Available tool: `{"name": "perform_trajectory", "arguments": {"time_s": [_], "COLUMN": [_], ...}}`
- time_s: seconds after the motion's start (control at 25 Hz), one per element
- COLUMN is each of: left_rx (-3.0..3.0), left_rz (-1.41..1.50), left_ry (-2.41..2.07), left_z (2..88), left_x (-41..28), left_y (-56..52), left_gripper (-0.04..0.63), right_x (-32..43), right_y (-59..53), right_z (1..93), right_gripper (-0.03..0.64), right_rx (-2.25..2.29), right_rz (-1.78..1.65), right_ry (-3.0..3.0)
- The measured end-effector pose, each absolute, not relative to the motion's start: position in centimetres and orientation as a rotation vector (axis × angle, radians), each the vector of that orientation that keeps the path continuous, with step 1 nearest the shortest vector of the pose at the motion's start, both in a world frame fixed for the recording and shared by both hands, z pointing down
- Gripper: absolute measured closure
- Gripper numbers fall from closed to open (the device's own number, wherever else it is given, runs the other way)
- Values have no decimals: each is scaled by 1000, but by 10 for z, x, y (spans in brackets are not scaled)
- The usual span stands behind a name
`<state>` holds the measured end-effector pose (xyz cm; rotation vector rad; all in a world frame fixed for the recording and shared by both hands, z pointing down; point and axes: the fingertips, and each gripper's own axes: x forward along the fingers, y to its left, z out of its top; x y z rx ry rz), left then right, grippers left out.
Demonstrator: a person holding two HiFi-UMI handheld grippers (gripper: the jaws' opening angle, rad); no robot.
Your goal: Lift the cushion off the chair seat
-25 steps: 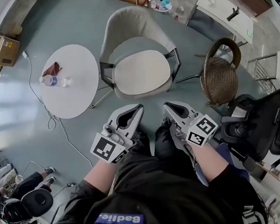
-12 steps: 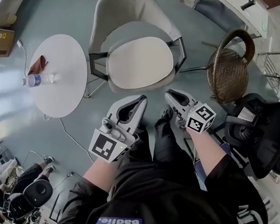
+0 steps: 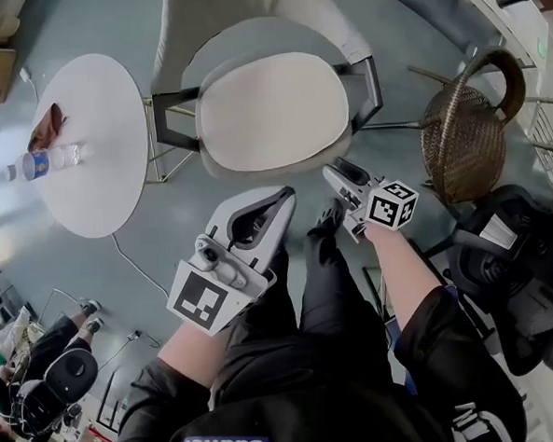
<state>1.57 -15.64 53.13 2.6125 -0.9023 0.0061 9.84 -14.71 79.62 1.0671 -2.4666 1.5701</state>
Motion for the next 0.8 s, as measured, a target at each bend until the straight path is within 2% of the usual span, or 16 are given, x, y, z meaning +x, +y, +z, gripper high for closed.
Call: {"name": "perform_trajectory", "arguments": {"time_s": [0.32,0.52,0.8], "left_rx": [2593,2585,2567], "left_rz": [48,54,63], "left_ry": [-887,-876,-868], "left_z": [566,576,585], "left_x": [12,11,5], "left_y": [-153,-155,-155], "left_gripper": [583,583,583], "right_x": [115,111,107], "right_y": [-160,-165,-176], "right_z": [875,895,911], "right_gripper": [411,393,389], "right_rx": [1152,1129,1191], "right_rz": [1816,2070,2210], "right_ry": [-2281,-2202,-2083]}}
